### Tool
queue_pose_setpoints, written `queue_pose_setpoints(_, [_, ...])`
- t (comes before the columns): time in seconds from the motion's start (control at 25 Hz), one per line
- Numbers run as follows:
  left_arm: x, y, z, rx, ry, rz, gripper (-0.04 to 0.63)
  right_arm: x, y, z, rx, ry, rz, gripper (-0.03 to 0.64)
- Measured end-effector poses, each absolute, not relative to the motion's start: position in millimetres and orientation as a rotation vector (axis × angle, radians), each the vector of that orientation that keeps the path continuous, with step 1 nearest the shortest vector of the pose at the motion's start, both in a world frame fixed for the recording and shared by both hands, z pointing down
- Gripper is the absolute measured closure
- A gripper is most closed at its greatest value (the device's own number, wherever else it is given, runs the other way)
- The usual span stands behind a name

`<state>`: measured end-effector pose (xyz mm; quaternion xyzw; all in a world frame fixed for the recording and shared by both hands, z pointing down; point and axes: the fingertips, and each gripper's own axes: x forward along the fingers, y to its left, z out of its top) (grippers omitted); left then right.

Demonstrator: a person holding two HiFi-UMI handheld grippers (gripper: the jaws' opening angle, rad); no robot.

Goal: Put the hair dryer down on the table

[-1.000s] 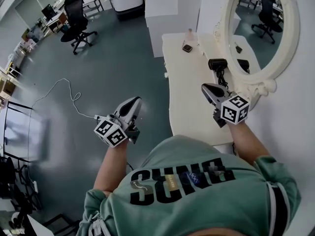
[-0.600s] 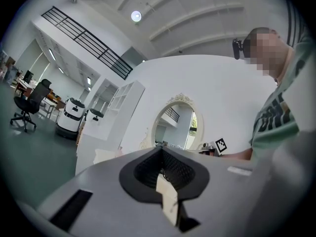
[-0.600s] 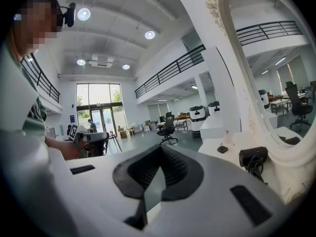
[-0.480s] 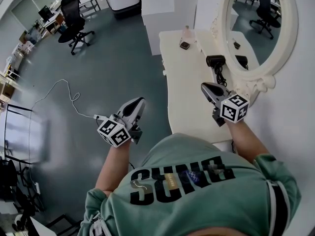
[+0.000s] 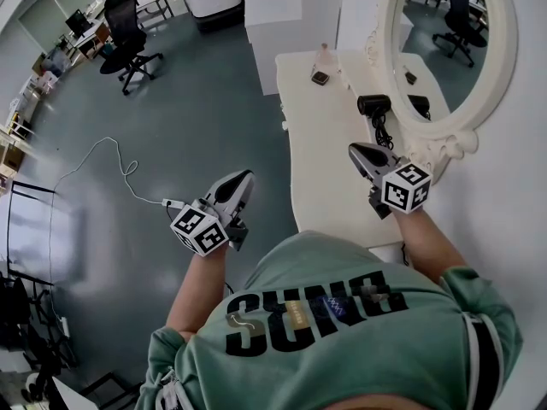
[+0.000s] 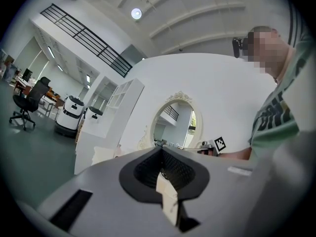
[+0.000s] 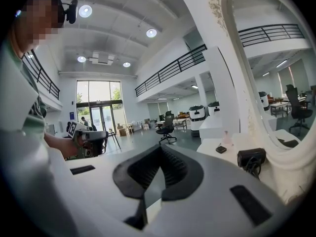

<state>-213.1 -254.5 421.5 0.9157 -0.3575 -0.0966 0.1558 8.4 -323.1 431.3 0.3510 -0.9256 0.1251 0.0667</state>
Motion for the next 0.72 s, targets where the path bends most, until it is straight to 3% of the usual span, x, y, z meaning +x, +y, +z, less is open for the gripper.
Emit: queue_pose_setpoints(0.72, [-206.7,-252.4,419.0,2.627,-1.012,-0.281,0.586,9.6,-319.1,433.3,1.042,-2.79,0.356,0.623])
